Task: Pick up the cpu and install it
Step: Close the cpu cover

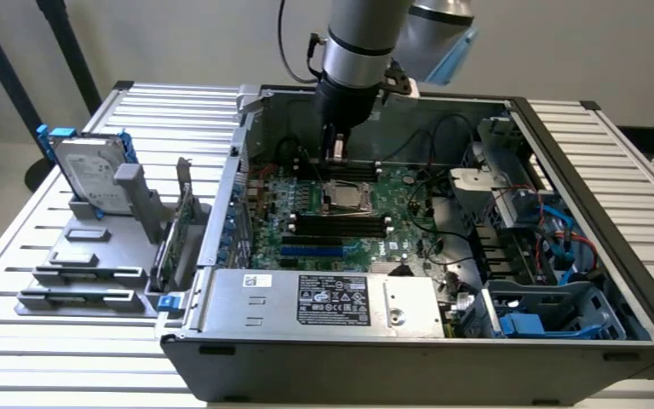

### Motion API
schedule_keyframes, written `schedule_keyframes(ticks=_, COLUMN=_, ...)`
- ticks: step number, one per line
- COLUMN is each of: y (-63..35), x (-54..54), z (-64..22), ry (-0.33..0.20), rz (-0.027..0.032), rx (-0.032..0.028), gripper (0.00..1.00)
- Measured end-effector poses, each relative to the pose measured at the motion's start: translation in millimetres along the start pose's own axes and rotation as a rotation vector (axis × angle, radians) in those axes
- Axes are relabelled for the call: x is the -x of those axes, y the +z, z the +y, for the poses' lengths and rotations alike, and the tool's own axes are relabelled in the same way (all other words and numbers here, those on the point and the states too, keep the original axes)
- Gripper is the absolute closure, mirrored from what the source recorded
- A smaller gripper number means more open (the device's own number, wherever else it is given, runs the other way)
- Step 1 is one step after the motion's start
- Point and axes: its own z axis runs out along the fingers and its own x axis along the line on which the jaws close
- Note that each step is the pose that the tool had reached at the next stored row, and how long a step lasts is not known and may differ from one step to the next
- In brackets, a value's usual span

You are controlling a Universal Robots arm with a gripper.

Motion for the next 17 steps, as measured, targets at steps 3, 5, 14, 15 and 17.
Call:
schedule_keyframes(ticks=3, y=-0.1, x=2.1, z=2.3, ry=0.003, rz=0.0074, rx=-0.0397, gripper=0.89)
schedule_keyframes(ticks=5, y=0.0, x=2.6, z=10.7, ry=0.004, rz=0.0091, rx=-0.0465, gripper=0.89)
schedule_keyframes(ticks=14, y=9.6, x=5.1, z=29.7, ry=0.007, rz=0.0104, rx=-0.0703, gripper=0.89)
schedule_keyframes(ticks=15, y=10.7, x=5.2, z=30.0, ry=0.007, rz=0.0106, rx=-0.0755, gripper=0.89)
schedule_keyframes(ticks=17, y=13.6, x=5.6, z=30.7, ry=0.008, rz=0.0108, rx=-0.0816, gripper=0.89)
